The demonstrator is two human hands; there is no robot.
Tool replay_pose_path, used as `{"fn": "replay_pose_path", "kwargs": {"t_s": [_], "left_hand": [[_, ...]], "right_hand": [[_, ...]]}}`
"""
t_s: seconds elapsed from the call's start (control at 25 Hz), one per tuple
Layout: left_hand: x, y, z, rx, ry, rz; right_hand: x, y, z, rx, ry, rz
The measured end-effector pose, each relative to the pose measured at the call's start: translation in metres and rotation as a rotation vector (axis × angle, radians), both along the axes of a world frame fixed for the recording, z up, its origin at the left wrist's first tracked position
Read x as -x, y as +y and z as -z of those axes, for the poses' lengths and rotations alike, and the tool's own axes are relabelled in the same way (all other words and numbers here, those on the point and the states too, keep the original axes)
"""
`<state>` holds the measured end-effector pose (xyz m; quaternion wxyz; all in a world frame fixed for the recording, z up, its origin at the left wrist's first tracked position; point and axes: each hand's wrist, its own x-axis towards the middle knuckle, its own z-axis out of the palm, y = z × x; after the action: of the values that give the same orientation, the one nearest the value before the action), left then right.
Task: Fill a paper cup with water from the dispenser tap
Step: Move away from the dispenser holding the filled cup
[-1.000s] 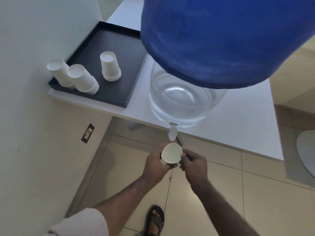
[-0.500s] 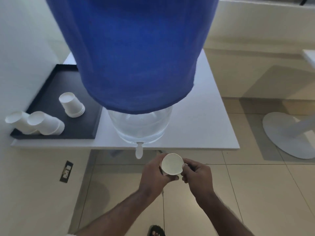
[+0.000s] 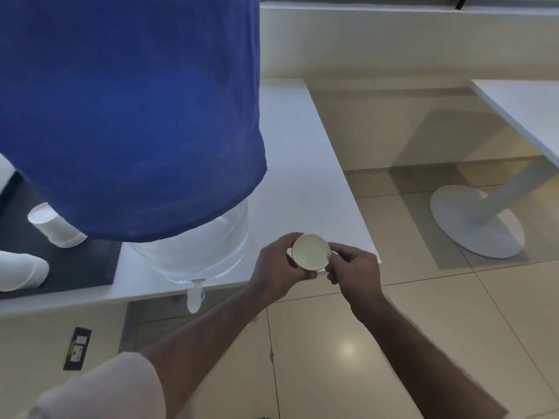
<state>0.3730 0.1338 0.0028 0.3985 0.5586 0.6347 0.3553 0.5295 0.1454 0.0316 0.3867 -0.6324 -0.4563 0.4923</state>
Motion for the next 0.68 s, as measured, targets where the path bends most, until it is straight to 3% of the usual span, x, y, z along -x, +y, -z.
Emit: {"fn": "replay_pose_path", "kwargs": {"t_s": [0.28, 0.68], "left_hand": [[-0.004, 0.045, 0.016, 0.08, 0.027, -0.015], [-0.009, 0.047, 0.035, 0.153, 0.023, 0.0]], "right_hand": [[0.002, 0.046, 0.023, 0.049, -0.021, -0.005], [0.003, 0.056, 0.057, 0.1, -0.072, 0.0]]}}
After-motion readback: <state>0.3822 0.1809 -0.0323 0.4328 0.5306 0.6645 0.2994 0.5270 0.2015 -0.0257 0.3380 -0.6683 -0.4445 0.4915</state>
